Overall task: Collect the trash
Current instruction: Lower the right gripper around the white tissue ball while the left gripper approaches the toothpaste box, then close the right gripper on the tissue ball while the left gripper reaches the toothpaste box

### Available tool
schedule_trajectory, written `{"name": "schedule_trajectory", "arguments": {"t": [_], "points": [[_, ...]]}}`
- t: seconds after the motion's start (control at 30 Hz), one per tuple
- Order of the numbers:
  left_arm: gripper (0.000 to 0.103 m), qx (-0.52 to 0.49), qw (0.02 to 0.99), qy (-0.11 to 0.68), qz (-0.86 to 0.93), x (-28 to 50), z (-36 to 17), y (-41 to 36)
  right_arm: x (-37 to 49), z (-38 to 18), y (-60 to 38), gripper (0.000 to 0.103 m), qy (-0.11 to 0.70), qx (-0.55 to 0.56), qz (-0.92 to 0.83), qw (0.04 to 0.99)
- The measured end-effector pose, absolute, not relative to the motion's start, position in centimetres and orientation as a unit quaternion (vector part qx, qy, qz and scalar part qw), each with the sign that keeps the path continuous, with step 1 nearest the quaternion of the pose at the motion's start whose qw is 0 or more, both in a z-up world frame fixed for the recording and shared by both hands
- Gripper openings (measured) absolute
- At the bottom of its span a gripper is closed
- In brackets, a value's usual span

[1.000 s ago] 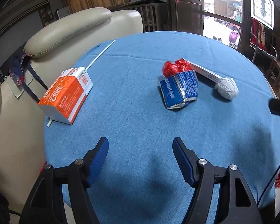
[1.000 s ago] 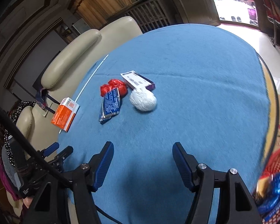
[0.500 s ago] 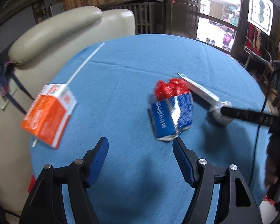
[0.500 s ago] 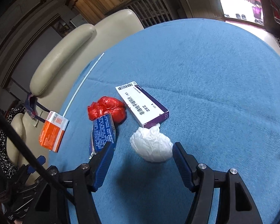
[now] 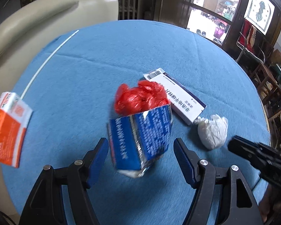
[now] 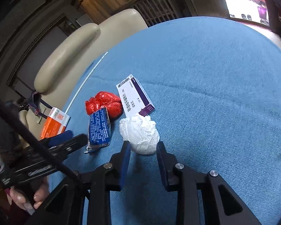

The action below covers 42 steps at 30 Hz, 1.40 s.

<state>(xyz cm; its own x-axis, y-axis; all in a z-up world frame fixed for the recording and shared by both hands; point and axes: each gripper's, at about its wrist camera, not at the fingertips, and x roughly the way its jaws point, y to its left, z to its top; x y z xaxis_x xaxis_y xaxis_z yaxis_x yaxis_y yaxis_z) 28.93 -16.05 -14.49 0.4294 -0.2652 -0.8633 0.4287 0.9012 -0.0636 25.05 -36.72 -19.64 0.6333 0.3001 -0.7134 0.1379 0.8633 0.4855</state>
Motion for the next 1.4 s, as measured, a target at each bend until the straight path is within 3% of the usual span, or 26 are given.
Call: {"name": "schedule_trajectory", "arguments": {"t": [0.17, 0.2, 0.23, 0.27, 0.3, 0.33, 0.37, 0.4, 0.57, 0.63, 0.7, 0.73, 0.8, 0.83, 1.13, 1.4], "points": [[0.069, 0.071, 0.843, 0.489, -0.213, 29.4, -15.4, -16.4, 24.3, -19.0, -37.2, 0.033, 0.421, 0.246, 0.047, 0.872], [0.055, 0.071, 0.841, 0.491, -0.213, 29.5, -15.7, -16.3, 24.2, -18.8, -37.3, 0.034, 0.417, 0.25, 0.05, 0.873], [0.053, 0.07, 0.842, 0.489, -0.215, 29.6, -15.8, -16.0, 24.2, -18.8, -37.6, 0.037, 0.414, 0.255, 0.056, 0.872], [0.045, 0.068, 0.845, 0.482, -0.219, 29.5, -15.7, -15.7, 24.1, -18.7, -37.8, 0.045, 0.413, 0.263, 0.063, 0.869], [0.033, 0.065, 0.847, 0.476, -0.226, 29.4, -15.5, -15.3, 24.1, -18.6, -38.0, 0.073, 0.412, 0.27, 0.065, 0.868], [0.025, 0.063, 0.848, 0.473, -0.229, 29.3, -15.3, -15.0, 24.1, -18.4, -38.1, 0.082, 0.404, 0.275, 0.066, 0.87], [0.007, 0.062, 0.849, 0.47, -0.232, 29.3, -15.1, -14.7, 24.4, -18.4, -37.6, 0.082, 0.396, 0.274, 0.068, 0.874], [0.004, 0.063, 0.848, 0.472, -0.235, 29.3, -15.0, -14.5, 24.5, -18.3, -37.5, 0.082, 0.391, 0.27, 0.071, 0.877], [0.005, 0.051, 0.843, 0.477, -0.244, 29.4, -15.0, -13.3, 27.0, -18.6, -35.3, 0.079, 0.407, 0.216, 0.066, 0.885], [0.005, 0.048, 0.842, 0.479, -0.245, 29.5, -14.9, -12.8, 28.5, -19.7, -34.2, 0.052, 0.429, 0.198, 0.065, 0.879], [0.011, 0.049, 0.841, 0.477, -0.249, 29.6, -14.7, -12.2, 28.7, -20.7, -34.1, 0.041, 0.441, 0.193, 0.062, 0.874], [0.017, 0.052, 0.842, 0.476, -0.25, 29.6, -14.6, -12.1, 28.6, -20.9, -34.0, 0.039, 0.439, 0.199, 0.065, 0.874], [0.065, 0.059, 0.847, 0.466, -0.249, 29.8, -14.3, -11.9, 28.3, -21.0, -34.0, 0.037, 0.433, 0.204, 0.06, 0.876], [0.07, 0.065, 0.855, 0.452, -0.247, 29.8, -14.0, -11.9, 28.1, -21.0, -34.1, 0.037, 0.431, 0.209, 0.059, 0.876], [0.071, 0.115, 0.794, 0.459, -0.381, 33.1, -15.0, -14.9, 23.4, -20.3, -36.9, 0.036, 0.418, 0.265, 0.053, 0.867], [0.074, 0.069, 0.728, 0.512, -0.451, 36.5, -16.7, -14.5, 19.4, -20.0, -37.2, 0.036, 0.414, 0.283, 0.041, 0.864]]}}
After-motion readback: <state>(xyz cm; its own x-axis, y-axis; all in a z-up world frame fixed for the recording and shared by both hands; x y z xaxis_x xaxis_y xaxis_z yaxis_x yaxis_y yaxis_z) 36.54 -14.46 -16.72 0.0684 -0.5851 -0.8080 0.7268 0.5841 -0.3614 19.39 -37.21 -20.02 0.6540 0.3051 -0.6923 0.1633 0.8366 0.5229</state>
